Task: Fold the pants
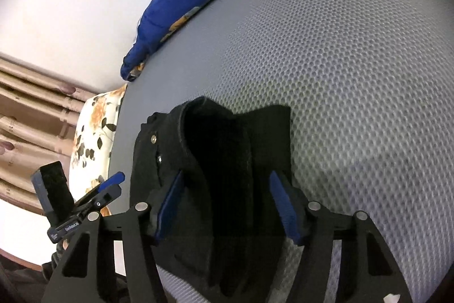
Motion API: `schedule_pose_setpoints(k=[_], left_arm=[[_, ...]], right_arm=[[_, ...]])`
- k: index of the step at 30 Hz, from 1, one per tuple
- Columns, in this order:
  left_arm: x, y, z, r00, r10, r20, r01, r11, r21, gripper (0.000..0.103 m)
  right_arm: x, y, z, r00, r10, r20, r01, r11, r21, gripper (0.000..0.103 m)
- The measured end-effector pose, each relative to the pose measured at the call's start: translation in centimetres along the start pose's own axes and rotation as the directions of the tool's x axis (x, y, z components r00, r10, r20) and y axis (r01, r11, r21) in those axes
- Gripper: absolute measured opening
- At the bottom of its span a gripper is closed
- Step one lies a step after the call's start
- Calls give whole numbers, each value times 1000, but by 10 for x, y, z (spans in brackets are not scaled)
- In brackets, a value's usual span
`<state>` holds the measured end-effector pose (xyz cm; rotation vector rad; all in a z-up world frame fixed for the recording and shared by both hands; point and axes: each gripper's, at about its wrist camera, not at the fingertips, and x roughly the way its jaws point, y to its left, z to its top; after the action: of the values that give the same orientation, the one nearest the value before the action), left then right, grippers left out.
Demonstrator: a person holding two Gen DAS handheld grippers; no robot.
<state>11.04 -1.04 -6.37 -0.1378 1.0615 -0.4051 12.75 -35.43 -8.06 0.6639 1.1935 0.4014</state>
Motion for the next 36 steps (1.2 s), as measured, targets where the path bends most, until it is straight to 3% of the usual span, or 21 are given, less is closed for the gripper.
schedule_pose_setpoints(k=[4, 7, 10, 16, 18, 22, 29, 34, 36], left_arm=[[13, 10, -10, 999, -9, -39, 8, 1000, -24, 73], [18, 5, -14, 999, -6, -41, 6, 1000, -12, 72], [18, 1, -17, 999, -10, -36, 10, 1000, -1, 72], [24, -6, -19, 999, -1, -44, 2, 1000, 14, 73], [25, -6, -18, 999, -3, -45, 3, 1000, 11, 73], [16, -5, -13, 999, -32, -13, 32, 999, -19, 72], [-8, -26, 1, 989, -114, 91, 109, 992, 57, 72], [0, -45, 0, 985, -160, 62, 150, 979, 138, 72], [11, -49, -5, 983, -186, 11, 182, 971, 156, 73]], right_arm=[[4, 0, 4, 999, 32, -3, -32, 999, -12, 59], [4, -3, 1, 995, 93, -28, -93, 996, 5, 38], [9, -3, -1, 997, 67, -33, -67, 998, -16, 37], [21, -3, 6, 993, 115, -17, -114, 993, 31, 37], [18, 4, 5, 994, 113, -13, -113, 993, 19, 21], [-3, 27, 0, 996, 81, 47, -81, 997, -2, 10], [-37, 41, -14, 991, -14, 134, 11, 1000, 24, 9], [-33, -5, -25, 989, -83, 120, 63, 985, 162, 9], [-24, -12, -26, 989, -106, 108, 85, 980, 179, 10]])
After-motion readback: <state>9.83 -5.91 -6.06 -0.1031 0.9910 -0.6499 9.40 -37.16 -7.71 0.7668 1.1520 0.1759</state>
